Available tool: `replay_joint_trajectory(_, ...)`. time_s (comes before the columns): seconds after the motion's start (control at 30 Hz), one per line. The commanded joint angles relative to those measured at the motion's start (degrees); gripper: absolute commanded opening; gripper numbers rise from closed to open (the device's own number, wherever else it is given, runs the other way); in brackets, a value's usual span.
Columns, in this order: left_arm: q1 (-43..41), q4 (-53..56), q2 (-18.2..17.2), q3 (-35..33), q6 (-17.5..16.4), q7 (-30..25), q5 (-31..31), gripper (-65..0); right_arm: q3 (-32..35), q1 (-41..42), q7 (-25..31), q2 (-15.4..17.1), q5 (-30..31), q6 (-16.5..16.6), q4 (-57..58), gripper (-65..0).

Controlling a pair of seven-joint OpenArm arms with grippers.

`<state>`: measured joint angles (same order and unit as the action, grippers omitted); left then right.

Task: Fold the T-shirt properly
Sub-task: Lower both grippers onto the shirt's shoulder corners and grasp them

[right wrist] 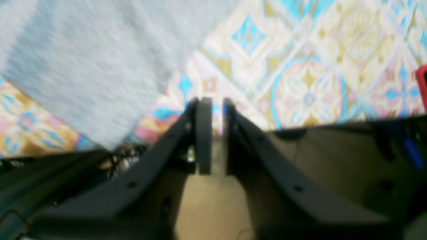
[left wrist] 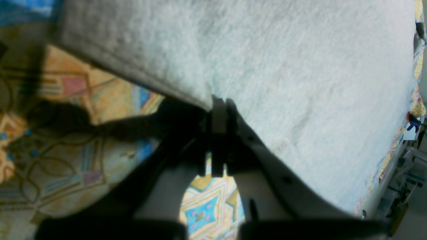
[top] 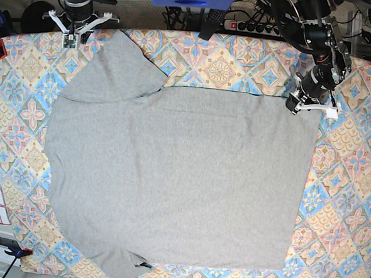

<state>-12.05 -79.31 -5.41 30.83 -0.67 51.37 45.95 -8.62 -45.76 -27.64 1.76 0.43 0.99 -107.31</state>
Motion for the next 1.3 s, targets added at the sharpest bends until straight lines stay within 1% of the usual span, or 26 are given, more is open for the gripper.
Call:
replay_joint_trajectory(0.0, -0.6, -0.6, -0.3, 0.1, 0.4, 0.8, -0.6, -65.0, -0.1, 0.7, 1.4, 0.3, 0.1, -0.2, -1.0, -56.2)
replay_joint_trajectory(0.2, -1.4, -0.6, -0.4, 0.2, 0.4, 0.7, -0.6, -65.0, 0.1, 4.3, -2.0, 0.3, 0.1, -0.2, -0.6, -52.0)
replay_joint_trajectory(0.37, -1.4, -0.6, -0.4, 0.2, 0.4, 0.6, -0.6, -65.0, 0.1, 8.3, -9.6, 0.3, 0.2, -0.1, -0.5, -46.2)
replay_joint_trajectory(0.4, -1.4, -0.6, -0.3, 0.2, 0.4, 0.6, -0.6, -65.0, 0.1, 9.1, -10.6, 0.3, 1.0, -0.1, -0.5, -44.9)
replay_joint_trajectory(0.47, -1.4, -0.6, -0.3, 0.2, 0.4, 0.6, -0.6, -65.0, -0.2, 10.4, -12.5, 0.3, 4.7, -0.1, -0.5, -42.7)
replay_joint_trajectory(0.53, -1.4, -0.6, -0.3, 0.2, 0.4, 0.6, -0.6, -65.0, -0.4, 12.0, -14.3, 0.6, 10.3, 0.0, -0.5, -40.7)
replay_joint_trajectory(0.6, -1.3, -0.6, -0.3, 0.2, 0.4, 0.6, -0.6, -65.0, -0.4, 14.0, -15.2, 0.6, 15.2, 0.0, -0.4, -40.0)
replay_joint_trajectory(0.7, -1.3, -0.6, -0.4, 0.2, 0.4, 0.6, -0.6, -65.0, -0.5, 14.9, -15.7, 0.7, 19.7, 0.0, 1.3, -39.6)
replay_joint_trajectory(0.8, -1.3, -0.6, -0.4, 0.2, 0.4, 0.6, -0.6, -65.0, -0.5, 15.0, -15.5, 0.7, 21.7, 0.0, 4.2, -39.6)
replay_joint_trajectory(0.9, -1.3, -0.6, -0.5, 0.2, 0.4, 0.6, -0.6, -65.0, -0.5, 15.0, -15.3, 0.7, 21.9, 0.0, 6.3, -39.6)
replay_joint_trajectory(1.27, -1.3, -0.6, -0.5, 0.2, 0.4, 0.6, -0.6, -65.0, -0.5, 15.0, -15.0, 0.7, 21.7, 0.0, 7.0, -39.5)
